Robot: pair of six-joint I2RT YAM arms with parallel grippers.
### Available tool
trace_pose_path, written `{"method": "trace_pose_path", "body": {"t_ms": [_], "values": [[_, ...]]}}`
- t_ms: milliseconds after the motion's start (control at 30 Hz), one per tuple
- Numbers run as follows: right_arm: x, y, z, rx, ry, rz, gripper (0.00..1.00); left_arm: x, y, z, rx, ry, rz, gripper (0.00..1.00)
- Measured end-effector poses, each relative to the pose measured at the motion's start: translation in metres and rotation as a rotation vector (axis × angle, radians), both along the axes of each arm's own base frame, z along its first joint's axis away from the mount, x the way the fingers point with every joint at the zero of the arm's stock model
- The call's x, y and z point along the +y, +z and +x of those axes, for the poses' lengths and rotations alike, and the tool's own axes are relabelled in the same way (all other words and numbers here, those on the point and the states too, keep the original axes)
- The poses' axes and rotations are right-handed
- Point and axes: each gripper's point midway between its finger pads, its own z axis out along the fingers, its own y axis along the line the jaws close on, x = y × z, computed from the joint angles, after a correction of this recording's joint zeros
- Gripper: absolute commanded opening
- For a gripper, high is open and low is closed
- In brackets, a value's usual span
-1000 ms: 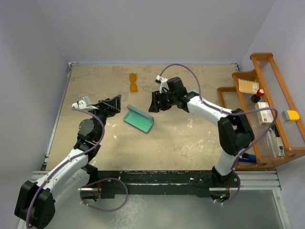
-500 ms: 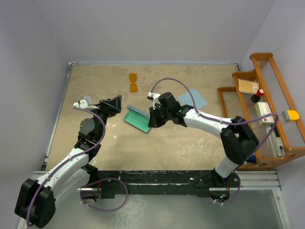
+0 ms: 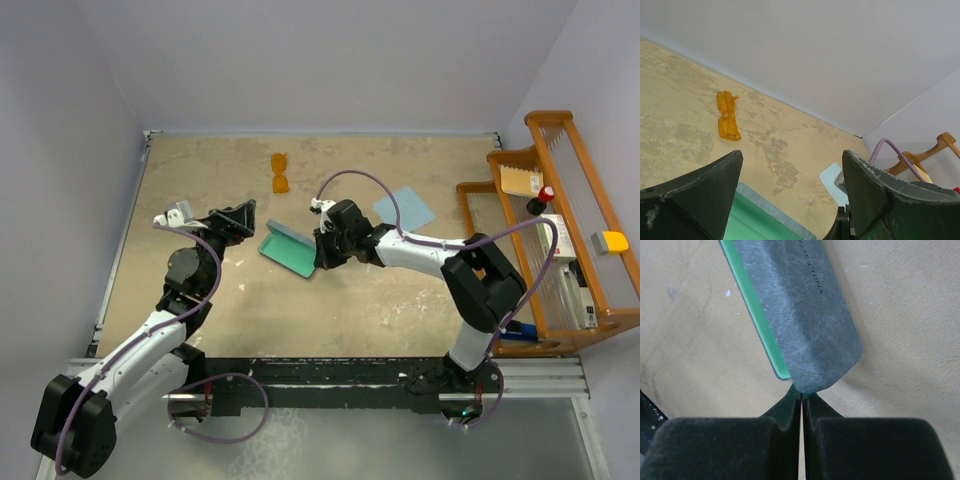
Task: Organize the sunglasses
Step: Adjust the sunglasses case at the center of the board.
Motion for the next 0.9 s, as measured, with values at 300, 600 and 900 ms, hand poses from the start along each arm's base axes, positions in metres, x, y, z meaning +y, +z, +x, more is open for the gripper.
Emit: {"method": "trace_pose_path", "body": {"t_ms": [300,600,900], "values": [[-0.001,-0.014,0.009,-0.001,-0.024,-0.042,0.0,0.0,-0.002,0.001,0.006,0.0,0.003,0.77],[0.001,-0.007,0.042,-0.058,-0.067,-0.044,0.0,-0.001,-0.006,0.002,0.016,-0.001,0.008,0.77],[-0.01,-0.011,0.071,-0.067,-0.106,-0.055,0.0,-0.002,-0.008,0.004,0.02,-0.004,0.01,0.77]]}}
